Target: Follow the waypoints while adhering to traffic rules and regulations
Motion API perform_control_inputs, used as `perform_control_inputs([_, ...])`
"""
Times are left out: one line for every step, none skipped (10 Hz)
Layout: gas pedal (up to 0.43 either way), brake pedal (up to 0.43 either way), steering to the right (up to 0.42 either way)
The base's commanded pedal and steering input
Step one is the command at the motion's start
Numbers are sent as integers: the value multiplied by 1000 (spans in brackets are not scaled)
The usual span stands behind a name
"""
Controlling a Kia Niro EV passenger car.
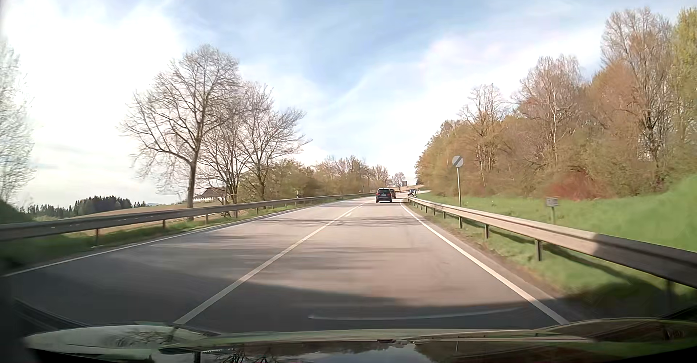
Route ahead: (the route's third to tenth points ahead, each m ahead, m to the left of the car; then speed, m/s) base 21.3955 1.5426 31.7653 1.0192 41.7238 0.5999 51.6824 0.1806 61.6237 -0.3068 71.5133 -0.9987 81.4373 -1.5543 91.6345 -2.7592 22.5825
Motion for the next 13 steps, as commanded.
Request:
perform_control_inputs([157,0,5])
perform_control_inputs([157,0,4])
perform_control_inputs([157,0,4])
perform_control_inputs([157,0,5])
perform_control_inputs([157,0,4])
perform_control_inputs([157,0,5])
perform_control_inputs([157,0,5])
perform_control_inputs([169,0,4])
perform_control_inputs([169,0,5])
perform_control_inputs([177,0,5])
perform_control_inputs([189,0,5])
perform_control_inputs([197,0,5])
perform_control_inputs([209,0,4])
